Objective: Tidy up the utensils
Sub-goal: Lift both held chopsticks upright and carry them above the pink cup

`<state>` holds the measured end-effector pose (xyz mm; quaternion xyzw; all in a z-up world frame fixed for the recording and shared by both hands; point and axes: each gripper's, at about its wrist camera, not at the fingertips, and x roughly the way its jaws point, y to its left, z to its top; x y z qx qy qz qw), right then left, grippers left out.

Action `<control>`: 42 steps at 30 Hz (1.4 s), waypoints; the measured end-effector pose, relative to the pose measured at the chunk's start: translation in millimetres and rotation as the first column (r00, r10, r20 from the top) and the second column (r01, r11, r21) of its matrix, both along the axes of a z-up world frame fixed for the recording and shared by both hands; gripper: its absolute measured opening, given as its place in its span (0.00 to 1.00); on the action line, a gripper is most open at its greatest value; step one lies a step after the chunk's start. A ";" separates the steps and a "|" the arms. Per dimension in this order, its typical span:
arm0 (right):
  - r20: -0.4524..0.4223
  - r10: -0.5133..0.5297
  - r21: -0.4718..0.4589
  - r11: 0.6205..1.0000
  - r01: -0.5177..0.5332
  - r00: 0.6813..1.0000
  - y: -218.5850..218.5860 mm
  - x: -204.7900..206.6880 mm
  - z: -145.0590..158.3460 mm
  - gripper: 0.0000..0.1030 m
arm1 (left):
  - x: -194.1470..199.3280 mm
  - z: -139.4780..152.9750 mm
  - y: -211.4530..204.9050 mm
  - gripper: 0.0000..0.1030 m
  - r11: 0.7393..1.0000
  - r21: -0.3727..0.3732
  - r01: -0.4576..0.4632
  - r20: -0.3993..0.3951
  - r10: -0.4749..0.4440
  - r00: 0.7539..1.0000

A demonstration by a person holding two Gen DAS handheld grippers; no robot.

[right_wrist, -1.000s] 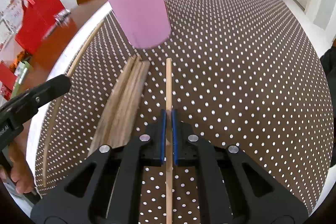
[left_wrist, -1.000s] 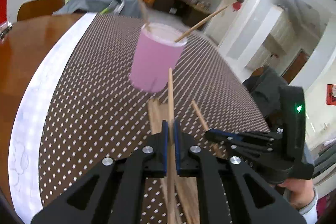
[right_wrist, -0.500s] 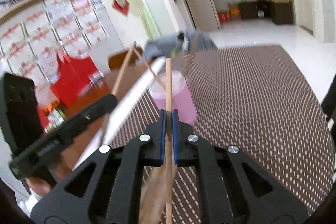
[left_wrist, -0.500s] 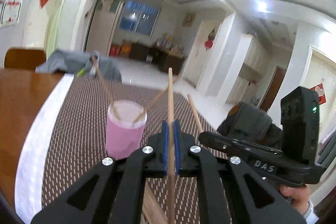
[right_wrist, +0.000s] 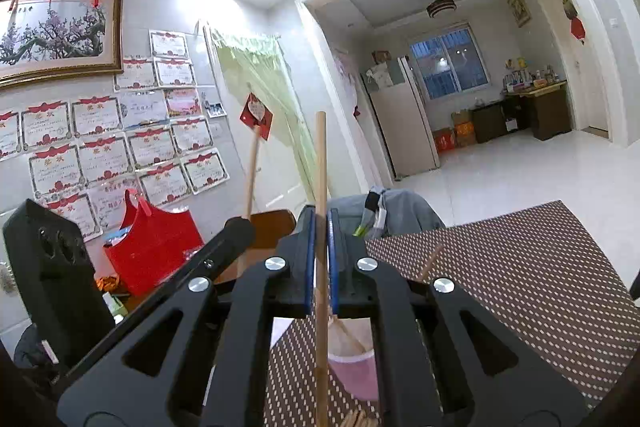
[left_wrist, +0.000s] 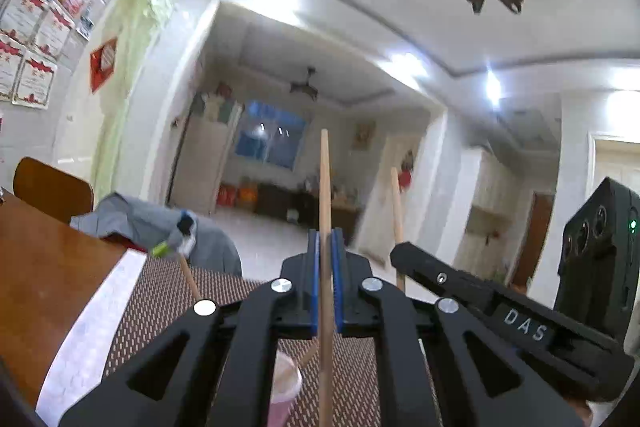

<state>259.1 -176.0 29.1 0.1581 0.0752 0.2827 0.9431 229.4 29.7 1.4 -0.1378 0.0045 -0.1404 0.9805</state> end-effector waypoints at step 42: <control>0.156 -0.131 0.013 0.991 0.131 0.979 36.0 63.2 -37.3 0.06 | 97.3 -53.7 7.6 0.06 0.981 0.013 -0.196 0.021 0.195 0.980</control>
